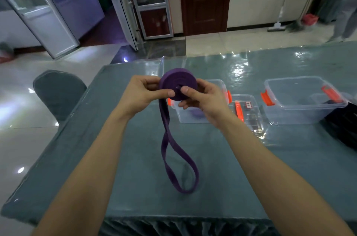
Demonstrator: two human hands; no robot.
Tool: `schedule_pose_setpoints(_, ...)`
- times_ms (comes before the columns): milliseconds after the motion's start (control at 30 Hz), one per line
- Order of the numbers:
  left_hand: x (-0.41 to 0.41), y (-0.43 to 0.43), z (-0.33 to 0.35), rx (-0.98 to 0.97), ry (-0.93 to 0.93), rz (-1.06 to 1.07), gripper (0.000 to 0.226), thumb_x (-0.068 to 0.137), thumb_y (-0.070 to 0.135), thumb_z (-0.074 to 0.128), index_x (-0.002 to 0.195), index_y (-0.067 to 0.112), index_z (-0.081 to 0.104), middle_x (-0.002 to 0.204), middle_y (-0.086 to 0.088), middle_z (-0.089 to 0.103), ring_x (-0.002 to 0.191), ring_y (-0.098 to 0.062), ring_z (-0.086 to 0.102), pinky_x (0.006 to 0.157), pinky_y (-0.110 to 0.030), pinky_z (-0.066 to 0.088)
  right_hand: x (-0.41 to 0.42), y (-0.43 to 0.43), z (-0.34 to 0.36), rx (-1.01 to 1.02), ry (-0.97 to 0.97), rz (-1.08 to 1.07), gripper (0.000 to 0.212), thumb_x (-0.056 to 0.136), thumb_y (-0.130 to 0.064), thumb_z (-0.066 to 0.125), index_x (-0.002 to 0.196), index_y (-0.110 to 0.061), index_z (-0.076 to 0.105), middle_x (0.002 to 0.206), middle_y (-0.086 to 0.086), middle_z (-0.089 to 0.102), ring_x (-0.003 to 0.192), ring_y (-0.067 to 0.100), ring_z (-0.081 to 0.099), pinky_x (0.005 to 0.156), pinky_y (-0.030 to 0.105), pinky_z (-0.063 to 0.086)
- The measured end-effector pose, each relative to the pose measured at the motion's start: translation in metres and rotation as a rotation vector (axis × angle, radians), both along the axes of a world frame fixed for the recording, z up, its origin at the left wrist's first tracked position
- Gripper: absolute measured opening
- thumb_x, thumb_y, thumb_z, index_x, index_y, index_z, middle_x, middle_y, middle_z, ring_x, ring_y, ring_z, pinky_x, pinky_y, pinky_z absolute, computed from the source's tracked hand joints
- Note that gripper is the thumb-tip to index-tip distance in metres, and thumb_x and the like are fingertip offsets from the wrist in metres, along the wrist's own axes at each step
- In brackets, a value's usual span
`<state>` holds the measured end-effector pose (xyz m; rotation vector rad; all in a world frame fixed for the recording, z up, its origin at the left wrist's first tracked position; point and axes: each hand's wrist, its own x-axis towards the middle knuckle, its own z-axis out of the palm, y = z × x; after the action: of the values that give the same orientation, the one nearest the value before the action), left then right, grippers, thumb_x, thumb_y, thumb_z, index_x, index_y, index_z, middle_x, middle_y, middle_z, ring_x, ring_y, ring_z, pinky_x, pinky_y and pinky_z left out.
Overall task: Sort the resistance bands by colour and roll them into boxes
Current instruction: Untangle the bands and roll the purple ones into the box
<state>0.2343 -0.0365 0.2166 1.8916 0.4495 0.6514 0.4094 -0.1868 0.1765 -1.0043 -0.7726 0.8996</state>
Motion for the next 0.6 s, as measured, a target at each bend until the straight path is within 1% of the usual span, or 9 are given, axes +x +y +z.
schedule_pose_setpoints(67, -0.003, -0.001, -0.008, -0.017, 0.04, 0.017, 0.051, 0.06, 0.055, 0.101, 0.102, 0.03, 0.088, 0.101, -0.001, 0.086, 0.097, -0.019, 0.083, 0.085, -0.019, 0.061, -0.008, 0.0, -0.015, -0.016, 0.07, 0.016, 0.029, 0.091, -0.012, 0.08, 0.117, -0.003, 0.071, 0.097, 0.019, 0.08, 0.068, 0.028, 0.078, 0.066, 0.031, 0.063)
schedule_pose_setpoints(133, -0.007, -0.001, -0.013, -0.017, 0.114, 0.027, 0.05, 0.058, 0.056, 0.102, 0.099, 0.03, 0.088, 0.097, 0.001, 0.086, 0.094, -0.017, 0.083, 0.083, -0.018, 0.06, -0.009, -0.004, -0.028, -0.055, 0.042, 0.059, 0.036, 0.089, -0.014, 0.082, 0.121, -0.004, 0.069, 0.103, 0.018, 0.08, 0.073, 0.033, 0.079, 0.068, 0.033, 0.064)
schedule_pose_setpoints(167, -0.01, 0.001, -0.014, -0.002, 0.169, 0.015, 0.047, 0.059, 0.053, 0.102, 0.098, 0.031, 0.088, 0.095, 0.002, 0.086, 0.093, -0.016, 0.083, 0.082, -0.018, 0.061, -0.007, -0.007, -0.032, -0.093, -0.039, 0.074, 0.037, 0.089, -0.015, 0.084, 0.122, -0.007, 0.069, 0.108, 0.015, 0.08, 0.073, 0.036, 0.079, 0.066, 0.035, 0.065)
schedule_pose_setpoints(233, -0.014, 0.003, -0.014, 0.074, 0.322, -0.027, 0.038, 0.062, 0.045, 0.102, 0.095, 0.034, 0.088, 0.09, 0.004, 0.085, 0.088, -0.014, 0.083, 0.081, -0.024, 0.065, -0.001, -0.011, -0.036, -0.202, -0.285, 0.072, 0.043, 0.087, -0.023, 0.09, 0.124, -0.02, 0.07, 0.117, 0.001, 0.079, 0.067, 0.038, 0.078, 0.057, 0.035, 0.063)
schedule_pose_setpoints(300, -0.014, 0.003, -0.012, 0.183, 0.48, -0.07, 0.031, 0.066, 0.039, 0.103, 0.094, 0.036, 0.088, 0.085, 0.007, 0.084, 0.084, -0.011, 0.082, 0.082, -0.027, 0.065, 0.004, -0.013, -0.032, -0.283, -0.467, 0.068, 0.05, 0.081, -0.033, 0.094, 0.125, -0.031, 0.07, 0.117, -0.012, 0.077, 0.06, 0.034, 0.077, 0.049, 0.033, 0.058)
schedule_pose_setpoints(333, -0.013, 0.003, -0.01, 0.227, 0.538, -0.087, 0.03, 0.067, 0.038, 0.103, 0.094, 0.035, 0.088, 0.082, 0.009, 0.084, 0.082, -0.009, 0.082, 0.081, -0.026, 0.064, 0.005, -0.012, -0.029, -0.308, -0.537, 0.085, 0.047, 0.081, -0.036, 0.094, 0.122, -0.032, 0.072, 0.114, -0.017, 0.077, 0.059, 0.032, 0.077, 0.049, 0.032, 0.057)
schedule_pose_setpoints(433, -0.008, 0.002, -0.001, 0.323, 0.629, -0.115, 0.029, 0.069, 0.037, 0.102, 0.094, 0.032, 0.088, 0.078, 0.013, 0.082, 0.077, -0.004, 0.08, 0.076, -0.023, 0.06, 0.005, -0.006, -0.021, -0.368, -0.685, 0.161, 0.031, 0.084, -0.037, 0.092, 0.108, -0.026, 0.078, 0.101, -0.016, 0.079, 0.061, 0.026, 0.078, 0.055, 0.031, 0.06)
schedule_pose_setpoints(533, -0.006, 0.003, 0.011, 0.35, 0.661, -0.152, 0.028, 0.068, 0.039, 0.102, 0.092, 0.034, 0.087, 0.077, 0.015, 0.082, 0.075, -0.003, 0.079, 0.072, -0.021, 0.059, 0.007, -0.001, -0.013, -0.381, -0.762, 0.213, 0.034, 0.079, -0.038, 0.095, 0.106, -0.026, 0.079, 0.1, -0.017, 0.079, 0.061, 0.023, 0.079, 0.058, 0.032, 0.064)
schedule_pose_setpoints(600, -0.005, 0.003, 0.017, 0.407, 0.676, -0.168, 0.025, 0.068, 0.042, 0.101, 0.088, 0.037, 0.087, 0.075, 0.015, 0.081, 0.073, -0.003, 0.078, 0.071, -0.024, 0.061, 0.004, 0.002, -0.008, -0.369, -0.795, 0.235, 0.035, 0.078, -0.037, 0.096, 0.106, -0.025, 0.079, 0.097, -0.016, 0.08, 0.061, 0.023, 0.079, 0.061, 0.038, 0.067)
